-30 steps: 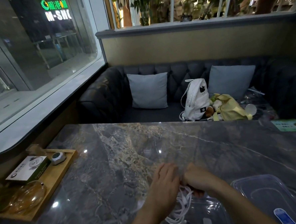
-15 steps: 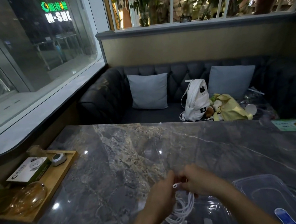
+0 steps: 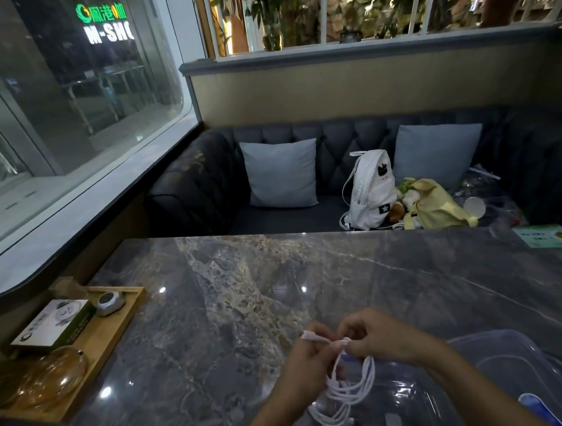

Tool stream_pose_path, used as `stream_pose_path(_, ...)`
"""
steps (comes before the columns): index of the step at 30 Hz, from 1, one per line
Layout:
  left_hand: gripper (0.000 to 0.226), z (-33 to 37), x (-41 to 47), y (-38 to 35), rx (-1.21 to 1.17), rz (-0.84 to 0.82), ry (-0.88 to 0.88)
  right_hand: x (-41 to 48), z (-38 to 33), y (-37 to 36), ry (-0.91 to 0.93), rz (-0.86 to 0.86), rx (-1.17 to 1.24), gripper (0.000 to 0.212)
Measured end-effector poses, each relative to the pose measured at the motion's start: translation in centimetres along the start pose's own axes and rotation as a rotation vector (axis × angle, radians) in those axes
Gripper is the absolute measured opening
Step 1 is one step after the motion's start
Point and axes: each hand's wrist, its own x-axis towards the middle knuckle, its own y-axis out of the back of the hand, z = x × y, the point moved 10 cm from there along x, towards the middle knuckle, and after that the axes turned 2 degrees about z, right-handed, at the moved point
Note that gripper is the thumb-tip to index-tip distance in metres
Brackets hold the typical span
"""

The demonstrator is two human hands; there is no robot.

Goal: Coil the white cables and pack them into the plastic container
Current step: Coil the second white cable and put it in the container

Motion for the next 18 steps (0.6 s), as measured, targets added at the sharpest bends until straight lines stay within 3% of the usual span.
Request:
stream_pose_path(3, 0.015, 0.0, -0.1, 0.5, -0.19, 0.024, 0.026, -0.1, -1.6, 0.3, 0.096, 0.078, -0.064, 0.013)
stream_pose_path(8, 0.018, 0.0, -0.5, 0.7, -0.402, 0.02, 0.1, -0.7, -4.7, 0.4, 0.301, 0.163, -0.375, 0.023)
stream_pose_path(12, 0.021, 0.0, -0.7, 1.3, -0.371, 0.016, 0.148, -1.5, -6.2, -0.6, 0.45, 0.176, -0.46, 0.028)
stream_pose_path(18, 0.013, 0.9, -0.9, 0.9, -0.311, -0.01, 0.12, -1.6, -6.1, 0.0, 0.435, 0.176, -0.333, 0.021)
